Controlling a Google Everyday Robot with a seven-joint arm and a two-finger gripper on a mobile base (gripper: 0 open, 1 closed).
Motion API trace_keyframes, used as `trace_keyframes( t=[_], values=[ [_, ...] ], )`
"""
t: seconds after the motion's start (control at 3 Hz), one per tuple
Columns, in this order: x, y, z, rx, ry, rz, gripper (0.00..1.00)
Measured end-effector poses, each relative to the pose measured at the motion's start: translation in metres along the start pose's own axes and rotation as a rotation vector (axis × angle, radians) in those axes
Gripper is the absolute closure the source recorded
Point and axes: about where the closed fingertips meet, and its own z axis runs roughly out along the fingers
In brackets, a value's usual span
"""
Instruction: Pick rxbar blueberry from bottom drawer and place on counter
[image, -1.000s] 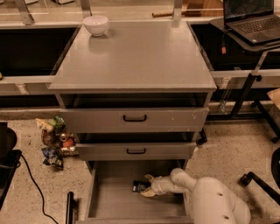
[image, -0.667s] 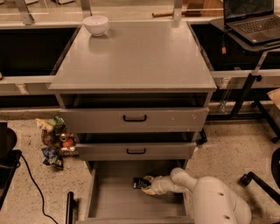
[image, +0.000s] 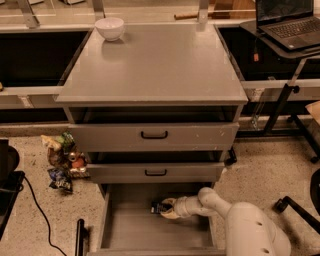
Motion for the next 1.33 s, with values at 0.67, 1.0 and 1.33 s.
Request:
trace_keyframes(
  t=[0.67,1.0,1.33],
  values=[
    [-0.075,0.01,-0.033,-0.086,-0.117,-0.123,1.0],
    [-0.08,0.018,-0.028,-0.164,-0.176,-0.106,1.0],
    [-0.082,0.021,-0.028,-0.165,-0.183,-0.108,1.0]
  ],
)
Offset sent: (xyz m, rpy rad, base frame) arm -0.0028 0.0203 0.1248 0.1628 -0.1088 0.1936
